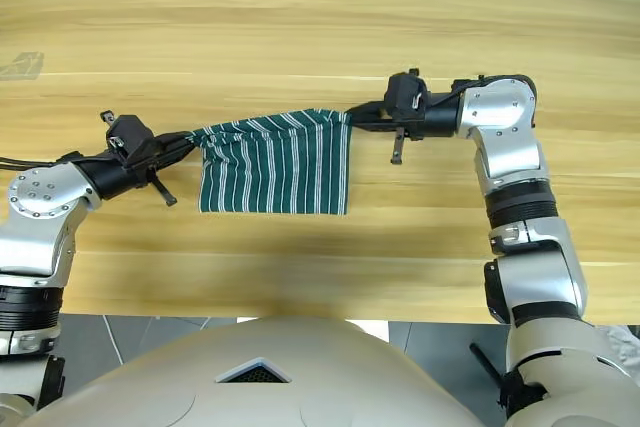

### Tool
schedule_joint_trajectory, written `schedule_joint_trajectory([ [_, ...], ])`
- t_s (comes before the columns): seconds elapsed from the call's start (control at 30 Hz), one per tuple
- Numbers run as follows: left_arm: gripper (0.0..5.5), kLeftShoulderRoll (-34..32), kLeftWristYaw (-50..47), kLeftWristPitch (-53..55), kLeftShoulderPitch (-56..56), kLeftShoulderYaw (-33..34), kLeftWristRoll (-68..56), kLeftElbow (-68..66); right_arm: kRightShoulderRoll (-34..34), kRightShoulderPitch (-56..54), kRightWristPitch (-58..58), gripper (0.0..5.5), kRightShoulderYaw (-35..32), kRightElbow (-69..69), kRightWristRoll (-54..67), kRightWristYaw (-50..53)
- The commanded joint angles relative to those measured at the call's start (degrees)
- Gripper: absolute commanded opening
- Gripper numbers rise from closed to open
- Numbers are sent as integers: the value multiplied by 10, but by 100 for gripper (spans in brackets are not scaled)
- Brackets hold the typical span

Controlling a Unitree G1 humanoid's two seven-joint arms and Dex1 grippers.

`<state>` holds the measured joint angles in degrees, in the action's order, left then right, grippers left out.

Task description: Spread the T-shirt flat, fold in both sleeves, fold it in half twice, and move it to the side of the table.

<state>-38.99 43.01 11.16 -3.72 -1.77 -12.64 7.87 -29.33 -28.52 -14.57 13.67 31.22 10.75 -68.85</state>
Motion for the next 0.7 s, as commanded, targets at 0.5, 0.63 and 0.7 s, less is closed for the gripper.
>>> schedule_joint_trajectory([
  [0.5, 171, 111, -197, 19, 58, 82, 29, -117, 80, 23, -54, 295, -58, -1, 23, 64],
  [0.63, 171, 147, -220, 2, 34, 97, 22, -107, 131, 41, -60, 295, -33, -45, 8, 91],
  [0.7, 171, 167, -236, -13, 25, 105, 18, -99, 155, 49, -66, 295, -9, -48, -14, 105],
])
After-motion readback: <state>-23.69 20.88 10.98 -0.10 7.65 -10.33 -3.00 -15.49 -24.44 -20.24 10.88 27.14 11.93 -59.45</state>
